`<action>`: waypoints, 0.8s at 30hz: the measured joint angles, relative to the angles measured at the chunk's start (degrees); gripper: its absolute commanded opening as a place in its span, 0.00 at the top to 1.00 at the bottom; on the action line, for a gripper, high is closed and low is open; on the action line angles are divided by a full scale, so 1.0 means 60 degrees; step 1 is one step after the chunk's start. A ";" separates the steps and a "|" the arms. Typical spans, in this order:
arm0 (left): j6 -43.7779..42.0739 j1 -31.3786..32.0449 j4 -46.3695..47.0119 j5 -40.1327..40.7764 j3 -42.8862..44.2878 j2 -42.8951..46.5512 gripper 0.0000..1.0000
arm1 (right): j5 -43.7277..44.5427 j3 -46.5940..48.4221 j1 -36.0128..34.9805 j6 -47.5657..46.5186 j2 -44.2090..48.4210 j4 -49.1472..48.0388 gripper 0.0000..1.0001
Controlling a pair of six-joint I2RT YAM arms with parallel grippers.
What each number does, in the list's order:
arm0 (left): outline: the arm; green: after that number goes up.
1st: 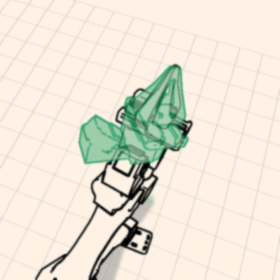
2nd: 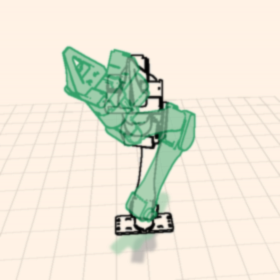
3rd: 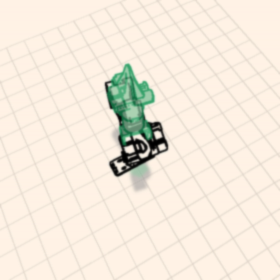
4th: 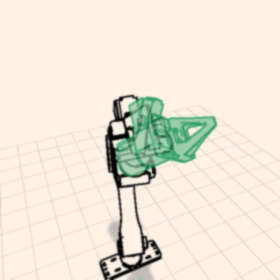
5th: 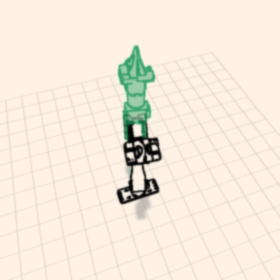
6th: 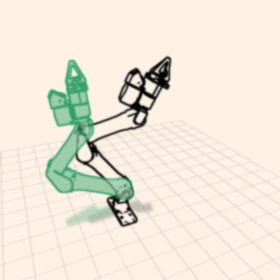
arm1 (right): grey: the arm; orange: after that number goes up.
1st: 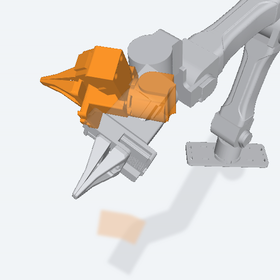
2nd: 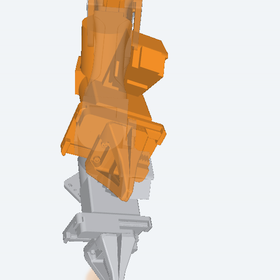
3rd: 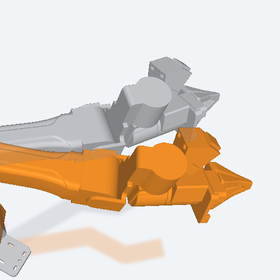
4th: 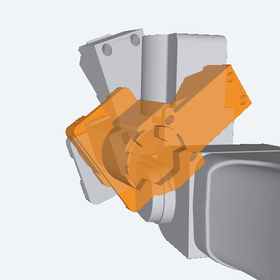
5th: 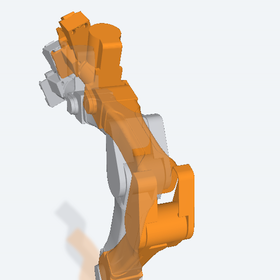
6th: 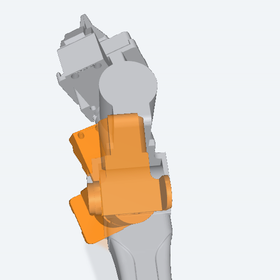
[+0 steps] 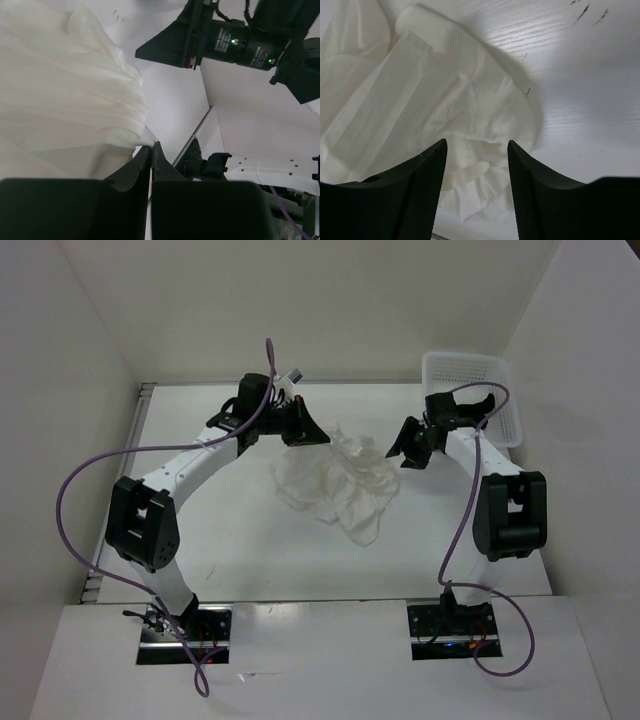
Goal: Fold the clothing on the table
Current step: Move the skirt to the center of the board
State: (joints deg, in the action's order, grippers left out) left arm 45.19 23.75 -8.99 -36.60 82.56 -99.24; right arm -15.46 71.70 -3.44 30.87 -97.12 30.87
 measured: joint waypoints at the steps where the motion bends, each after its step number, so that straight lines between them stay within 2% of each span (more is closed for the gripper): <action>1: -0.0007 -0.0022 0.0007 -0.0036 0.0044 0.0000 1.00 | 0.0095 0.0004 -0.0102 0.0022 -0.0149 -0.0004 0.43; 14: -0.0007 -0.0270 0.0004 -0.0204 0.0051 0.0000 1.00 | -0.0219 0.0135 -0.0299 0.0178 -0.0641 0.0026 0.44; 24: 0.0000 -0.0455 0.0073 -0.0237 0.0051 -0.0018 1.00 | -0.0051 -0.0157 -0.1213 0.0186 -0.0579 0.0153 0.44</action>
State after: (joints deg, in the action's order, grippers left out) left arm 45.19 21.02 -8.56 -38.02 82.87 -99.35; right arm -15.77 70.76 -10.72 31.99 -100.60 31.79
